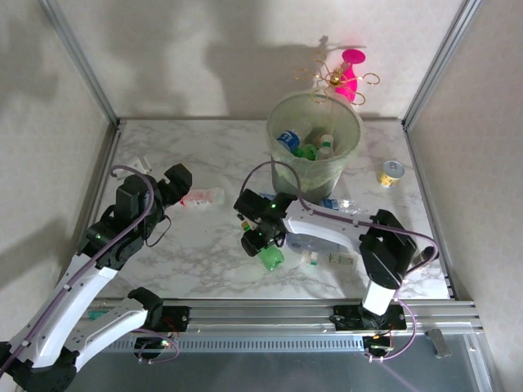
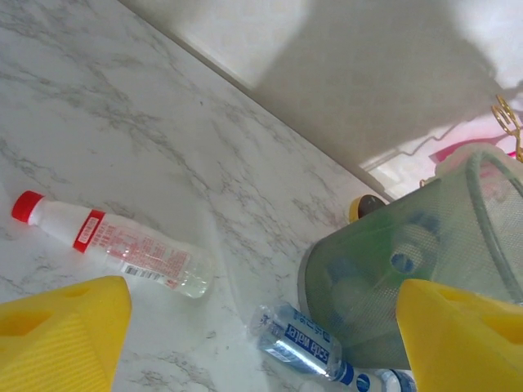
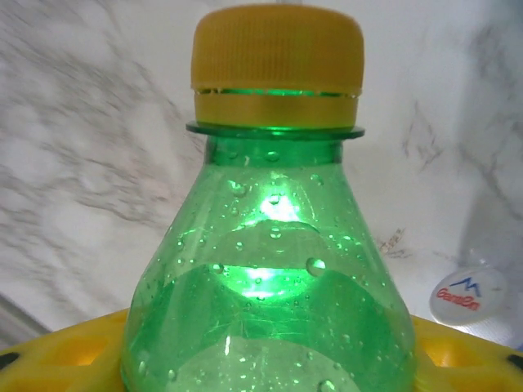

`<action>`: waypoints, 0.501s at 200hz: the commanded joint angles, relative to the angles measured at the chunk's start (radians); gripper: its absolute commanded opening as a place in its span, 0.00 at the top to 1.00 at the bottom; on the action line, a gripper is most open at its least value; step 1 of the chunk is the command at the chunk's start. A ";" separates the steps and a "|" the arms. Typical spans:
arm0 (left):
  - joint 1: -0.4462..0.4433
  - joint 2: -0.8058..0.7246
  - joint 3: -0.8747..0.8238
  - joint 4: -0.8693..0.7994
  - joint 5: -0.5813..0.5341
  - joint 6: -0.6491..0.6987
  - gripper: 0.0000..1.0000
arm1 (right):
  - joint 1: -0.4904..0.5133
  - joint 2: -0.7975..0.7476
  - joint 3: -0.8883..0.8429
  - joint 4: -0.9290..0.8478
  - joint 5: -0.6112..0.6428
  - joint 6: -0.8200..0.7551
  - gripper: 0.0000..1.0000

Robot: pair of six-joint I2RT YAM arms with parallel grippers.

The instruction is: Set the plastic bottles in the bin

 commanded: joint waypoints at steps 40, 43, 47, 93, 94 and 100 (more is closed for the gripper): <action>-0.037 0.107 0.166 0.148 0.264 0.120 0.19 | -0.069 -0.157 0.220 0.036 -0.046 -0.034 0.42; -0.044 0.114 0.171 0.154 0.270 0.125 0.19 | -0.077 -0.161 0.235 0.037 -0.052 -0.032 0.42; -0.054 0.120 0.179 0.161 0.274 0.133 0.19 | -0.089 -0.165 0.255 0.038 -0.056 -0.030 0.42; -0.178 0.209 0.248 0.210 0.274 0.209 0.20 | -0.213 -0.212 0.438 0.058 -0.067 -0.006 0.43; -0.180 0.212 0.250 0.209 0.274 0.210 0.20 | -0.218 -0.213 0.442 0.058 -0.066 -0.004 0.43; -0.189 0.222 0.257 0.207 0.271 0.213 0.20 | -0.240 -0.218 0.461 0.063 -0.060 0.005 0.44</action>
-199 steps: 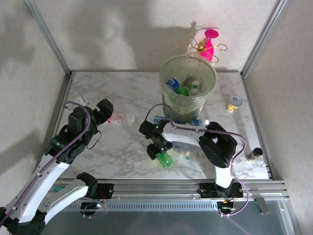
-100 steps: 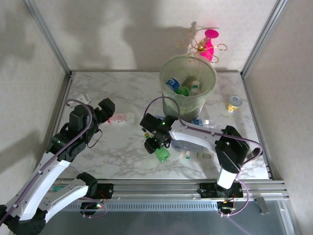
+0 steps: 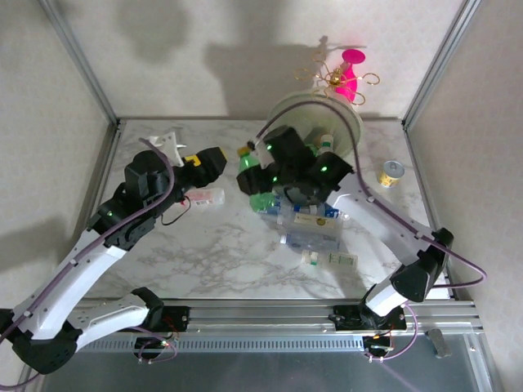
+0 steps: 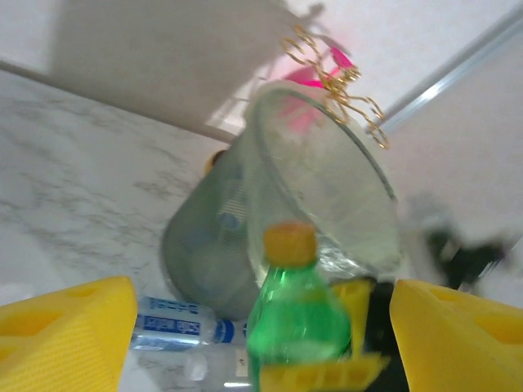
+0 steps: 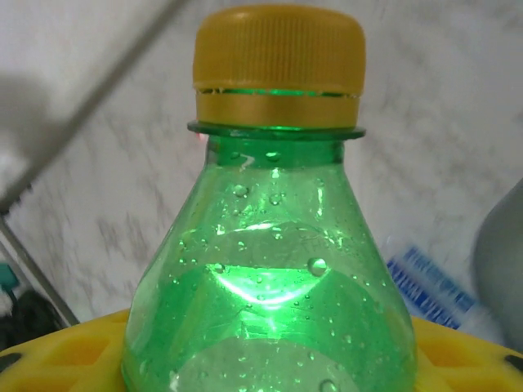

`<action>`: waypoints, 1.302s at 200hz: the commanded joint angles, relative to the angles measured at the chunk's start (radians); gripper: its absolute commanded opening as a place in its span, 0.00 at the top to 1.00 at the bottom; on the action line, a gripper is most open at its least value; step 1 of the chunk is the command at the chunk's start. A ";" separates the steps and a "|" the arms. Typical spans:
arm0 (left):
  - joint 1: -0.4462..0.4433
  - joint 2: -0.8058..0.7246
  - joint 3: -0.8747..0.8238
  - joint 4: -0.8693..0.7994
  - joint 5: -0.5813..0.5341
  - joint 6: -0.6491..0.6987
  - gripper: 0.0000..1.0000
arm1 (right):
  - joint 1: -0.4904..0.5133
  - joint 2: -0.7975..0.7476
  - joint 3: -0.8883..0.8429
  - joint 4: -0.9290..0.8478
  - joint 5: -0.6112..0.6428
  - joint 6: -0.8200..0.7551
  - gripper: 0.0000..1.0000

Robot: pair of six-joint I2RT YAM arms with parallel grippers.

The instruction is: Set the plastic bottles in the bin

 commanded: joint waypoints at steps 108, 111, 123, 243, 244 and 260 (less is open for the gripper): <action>-0.059 0.057 0.015 0.075 -0.009 0.079 0.19 | -0.498 0.176 0.374 -0.151 0.286 0.258 0.46; -0.060 0.057 0.013 0.076 -0.011 0.081 0.19 | -0.498 0.189 0.384 -0.161 0.291 0.261 0.46; -0.060 0.052 0.000 0.082 -0.016 0.080 0.19 | -0.501 0.242 0.426 -0.202 0.295 0.272 0.47; -0.059 0.027 -0.044 0.072 -0.050 0.099 0.19 | -0.501 0.514 0.519 -0.380 0.366 0.366 0.47; -0.059 0.026 -0.044 0.072 -0.051 0.099 0.19 | -0.501 0.515 0.517 -0.380 0.366 0.367 0.46; -0.059 0.023 -0.048 0.071 -0.057 0.101 0.19 | -0.500 0.536 0.516 -0.373 0.357 0.369 0.45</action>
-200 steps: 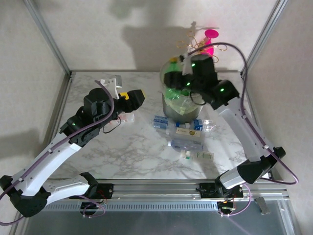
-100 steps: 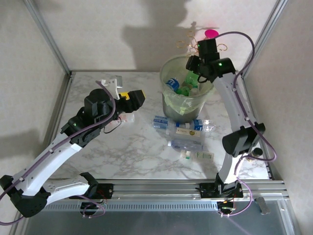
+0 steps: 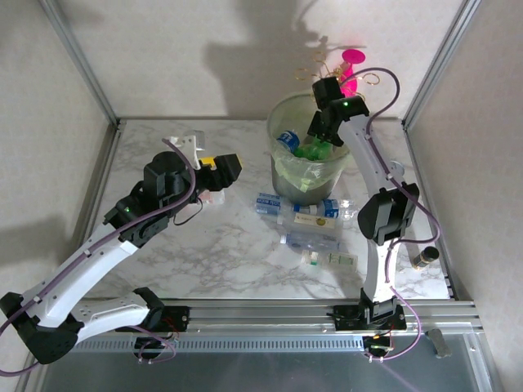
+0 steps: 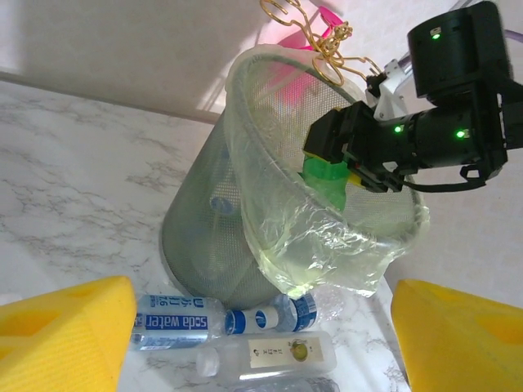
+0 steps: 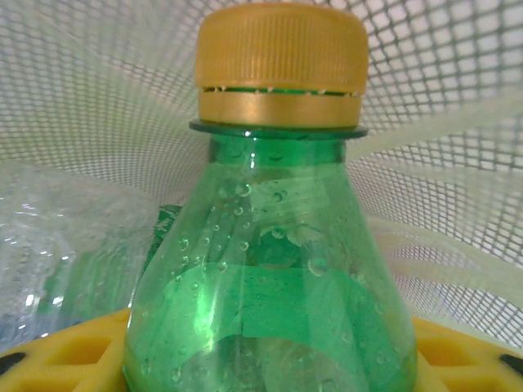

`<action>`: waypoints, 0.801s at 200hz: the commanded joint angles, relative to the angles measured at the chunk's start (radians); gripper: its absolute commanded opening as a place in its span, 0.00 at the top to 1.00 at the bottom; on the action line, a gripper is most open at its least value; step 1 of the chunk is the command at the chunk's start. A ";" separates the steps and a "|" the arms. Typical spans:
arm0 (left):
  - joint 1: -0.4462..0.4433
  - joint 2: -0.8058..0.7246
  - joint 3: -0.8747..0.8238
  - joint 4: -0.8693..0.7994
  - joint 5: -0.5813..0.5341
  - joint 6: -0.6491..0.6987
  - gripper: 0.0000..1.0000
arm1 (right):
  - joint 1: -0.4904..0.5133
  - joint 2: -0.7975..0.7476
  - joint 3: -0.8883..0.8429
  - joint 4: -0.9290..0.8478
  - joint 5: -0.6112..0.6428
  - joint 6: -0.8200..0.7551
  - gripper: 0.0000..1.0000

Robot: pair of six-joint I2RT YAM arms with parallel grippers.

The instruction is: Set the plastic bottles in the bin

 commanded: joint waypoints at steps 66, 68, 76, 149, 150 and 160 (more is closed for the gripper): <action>-0.002 -0.022 -0.009 0.014 -0.038 0.029 0.19 | 0.000 0.109 0.045 -0.014 -0.017 0.037 0.35; -0.001 -0.022 -0.009 0.014 -0.039 0.029 0.19 | -0.001 0.109 0.046 -0.014 -0.015 0.036 0.35; -0.002 -0.022 -0.009 0.012 -0.038 0.029 0.19 | -0.001 0.110 0.045 -0.014 -0.013 0.037 0.33; 0.003 -0.012 0.003 0.009 -0.047 0.043 0.18 | -0.001 0.075 0.117 -0.028 -0.005 0.024 0.20; 0.004 -0.013 0.003 0.009 -0.047 0.044 0.18 | -0.001 0.074 0.118 -0.028 -0.004 0.024 0.20; 0.005 -0.009 0.010 0.008 -0.049 0.049 0.18 | -0.001 0.056 0.124 -0.026 -0.001 0.022 0.19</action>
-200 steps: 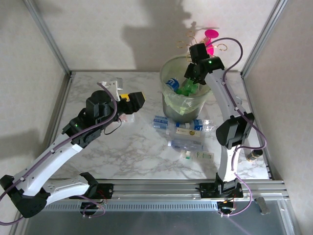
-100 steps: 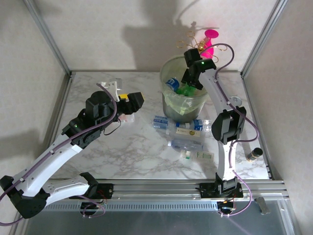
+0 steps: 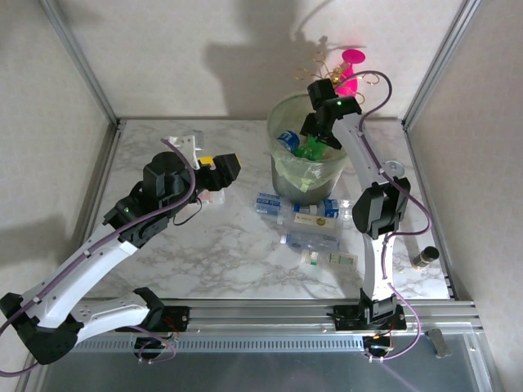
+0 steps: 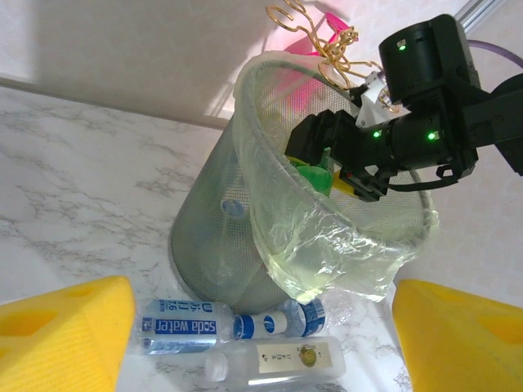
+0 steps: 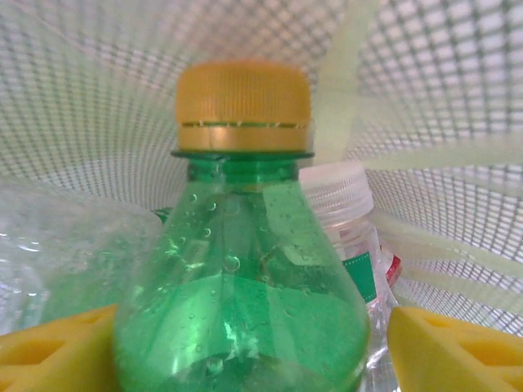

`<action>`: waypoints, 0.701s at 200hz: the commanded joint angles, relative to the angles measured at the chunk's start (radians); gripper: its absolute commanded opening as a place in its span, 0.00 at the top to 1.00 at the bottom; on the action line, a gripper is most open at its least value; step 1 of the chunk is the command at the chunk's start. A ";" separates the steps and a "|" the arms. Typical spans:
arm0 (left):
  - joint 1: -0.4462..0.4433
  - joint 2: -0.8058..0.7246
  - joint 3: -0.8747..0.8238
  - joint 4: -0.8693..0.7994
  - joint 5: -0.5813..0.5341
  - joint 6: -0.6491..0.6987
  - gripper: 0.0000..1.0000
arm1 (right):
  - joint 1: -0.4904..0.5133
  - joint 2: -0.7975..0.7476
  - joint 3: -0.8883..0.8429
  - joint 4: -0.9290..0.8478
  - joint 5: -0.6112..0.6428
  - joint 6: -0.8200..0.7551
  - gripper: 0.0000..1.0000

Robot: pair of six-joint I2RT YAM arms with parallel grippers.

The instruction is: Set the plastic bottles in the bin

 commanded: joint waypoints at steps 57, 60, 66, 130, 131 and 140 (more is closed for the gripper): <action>0.014 0.014 0.056 0.008 -0.042 0.057 0.17 | -0.003 -0.153 0.028 0.011 -0.008 -0.031 0.17; 0.014 0.015 0.057 0.008 -0.041 0.057 0.18 | -0.003 -0.162 0.024 0.014 -0.010 -0.035 0.17; 0.014 0.018 0.060 0.009 -0.041 0.059 0.18 | -0.001 -0.179 0.017 0.019 -0.012 -0.039 0.17; 0.014 0.060 0.066 0.052 0.010 0.039 0.19 | 0.010 -0.455 -0.177 0.149 -0.120 -0.125 0.30; 0.014 0.062 0.066 0.053 0.011 0.039 0.19 | 0.010 -0.462 -0.183 0.154 -0.124 -0.127 0.30; 0.014 0.071 0.066 0.060 0.018 0.035 0.19 | 0.012 -0.530 -0.245 0.200 -0.162 -0.133 0.31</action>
